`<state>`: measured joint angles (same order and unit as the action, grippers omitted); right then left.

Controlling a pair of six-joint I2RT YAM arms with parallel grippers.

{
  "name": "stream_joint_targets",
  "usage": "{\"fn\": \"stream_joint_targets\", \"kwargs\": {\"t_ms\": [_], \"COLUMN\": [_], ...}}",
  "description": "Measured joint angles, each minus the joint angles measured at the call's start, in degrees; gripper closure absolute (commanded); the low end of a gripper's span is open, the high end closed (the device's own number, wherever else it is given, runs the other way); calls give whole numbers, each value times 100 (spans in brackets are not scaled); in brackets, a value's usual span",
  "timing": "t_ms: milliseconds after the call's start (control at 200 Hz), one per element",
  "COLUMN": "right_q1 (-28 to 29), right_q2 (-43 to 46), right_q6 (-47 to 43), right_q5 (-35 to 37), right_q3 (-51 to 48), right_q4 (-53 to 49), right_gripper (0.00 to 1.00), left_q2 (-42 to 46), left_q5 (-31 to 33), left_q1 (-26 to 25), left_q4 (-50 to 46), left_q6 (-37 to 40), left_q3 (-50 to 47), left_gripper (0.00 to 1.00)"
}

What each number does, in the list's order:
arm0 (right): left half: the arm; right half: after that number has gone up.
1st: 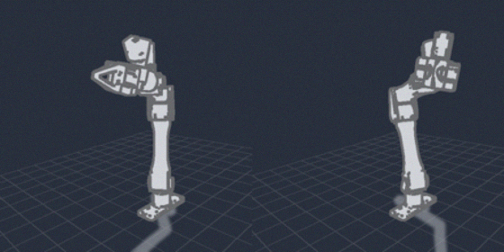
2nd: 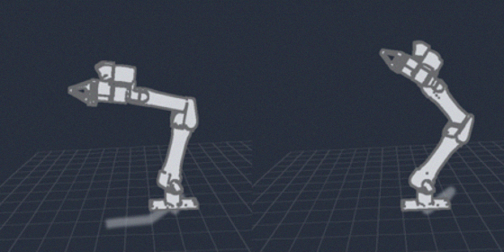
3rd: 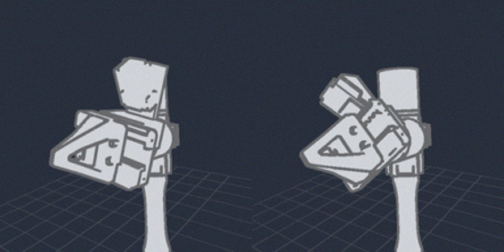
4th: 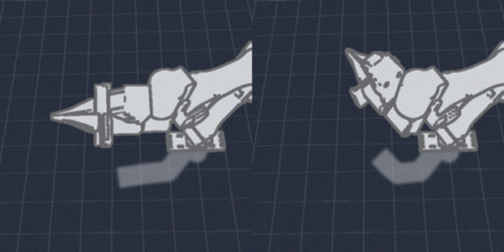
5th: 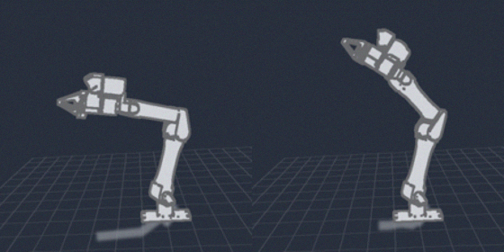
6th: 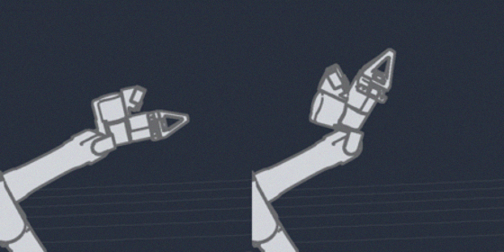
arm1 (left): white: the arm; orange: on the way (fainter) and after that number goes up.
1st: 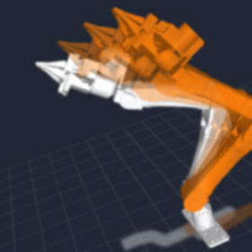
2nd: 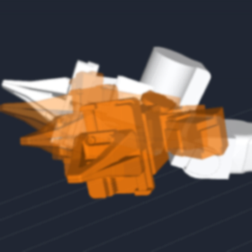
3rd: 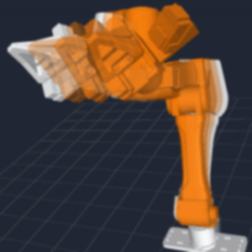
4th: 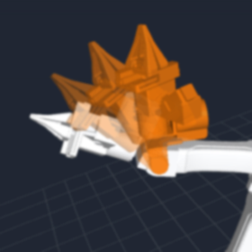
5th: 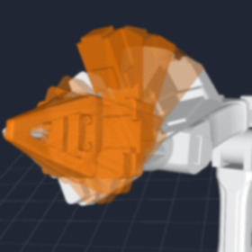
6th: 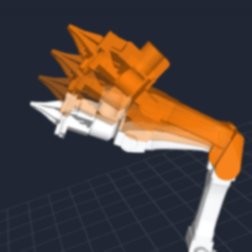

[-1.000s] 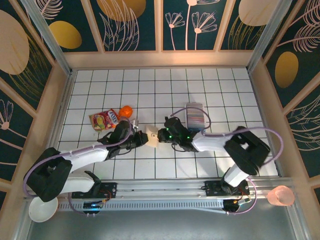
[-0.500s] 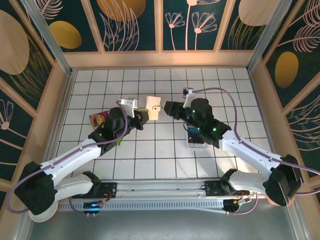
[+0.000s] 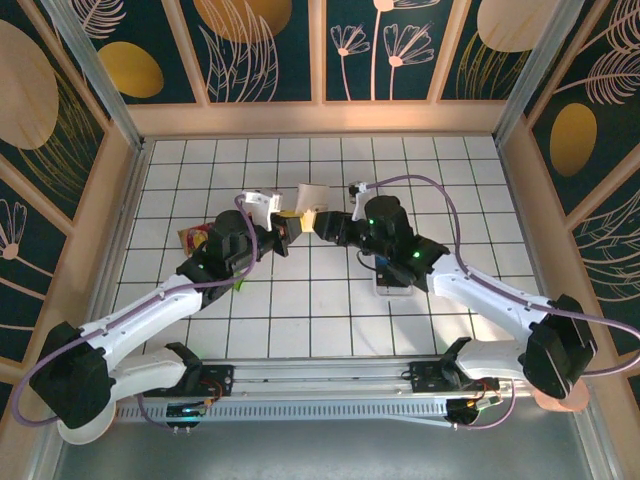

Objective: Put the credit cards into the card holder

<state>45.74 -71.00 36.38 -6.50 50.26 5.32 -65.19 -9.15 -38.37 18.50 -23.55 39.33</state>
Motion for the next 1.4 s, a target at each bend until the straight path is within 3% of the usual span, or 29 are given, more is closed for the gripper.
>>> {"fn": "stream_joint_targets", "kwargs": {"t_ms": [1076,1396], "right_q1": [13,15], "right_q2": [-354,-409], "right_q6": [363,444], "right_q5": [407,538], "right_q3": [122,122], "right_q4": [-219,-212], "right_gripper": [45,58], "left_q2": [-334,-299], "left_q5": [-435,-380], "left_q1": [0,0], "left_q4": [17,15], "left_q6": [101,26], "left_q3": [0,-22], "left_gripper": [100,100]}}
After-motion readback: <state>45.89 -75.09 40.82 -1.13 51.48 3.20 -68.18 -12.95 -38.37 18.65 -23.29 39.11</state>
